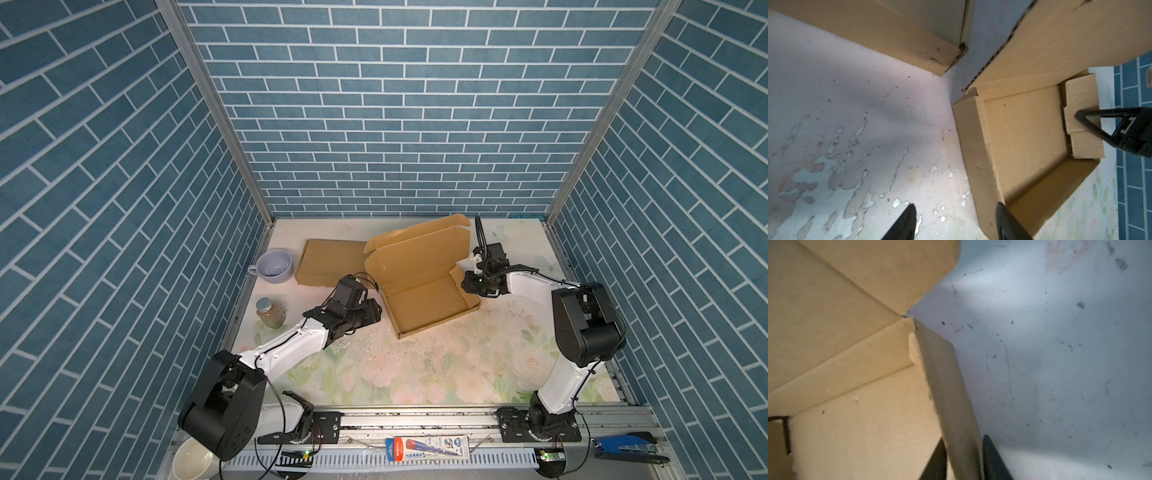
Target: Fold the paper box
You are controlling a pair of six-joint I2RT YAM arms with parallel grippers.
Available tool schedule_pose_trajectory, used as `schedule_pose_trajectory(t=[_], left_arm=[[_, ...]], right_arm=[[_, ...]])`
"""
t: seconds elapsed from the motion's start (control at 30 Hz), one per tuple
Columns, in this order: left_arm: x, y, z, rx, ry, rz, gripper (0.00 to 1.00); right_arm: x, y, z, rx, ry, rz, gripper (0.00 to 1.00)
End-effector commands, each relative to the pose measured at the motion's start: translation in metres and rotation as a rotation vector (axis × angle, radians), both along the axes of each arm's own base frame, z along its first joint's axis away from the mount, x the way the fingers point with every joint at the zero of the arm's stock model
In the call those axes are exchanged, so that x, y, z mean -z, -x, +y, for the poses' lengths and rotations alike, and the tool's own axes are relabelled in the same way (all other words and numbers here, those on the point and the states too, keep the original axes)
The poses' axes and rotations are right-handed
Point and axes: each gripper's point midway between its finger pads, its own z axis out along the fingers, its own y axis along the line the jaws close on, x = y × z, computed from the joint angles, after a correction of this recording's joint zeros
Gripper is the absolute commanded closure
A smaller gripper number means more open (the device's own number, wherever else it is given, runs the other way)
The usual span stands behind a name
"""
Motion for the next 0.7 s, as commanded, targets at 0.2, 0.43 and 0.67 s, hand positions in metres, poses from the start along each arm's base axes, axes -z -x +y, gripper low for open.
schedule_pose_trajectory(t=[0.2,0.43,0.67], left_arm=[[0.001,-0.026,-0.021,0.013,0.019,-0.050,0.47],[-0.004,-0.038,-0.027,0.061,-0.031,-0.073,0.53],[-0.019,-0.045,-0.015,0.076,-0.070,-0.108,0.55]], right_arm=[[0.018,0.017,-0.040,0.106,0.383,-0.034,0.94],[0.028,0.027,-0.042,0.104,0.544,-0.032,0.99],[0.037,0.029,-0.046,0.091,0.665,-0.025,1.00]])
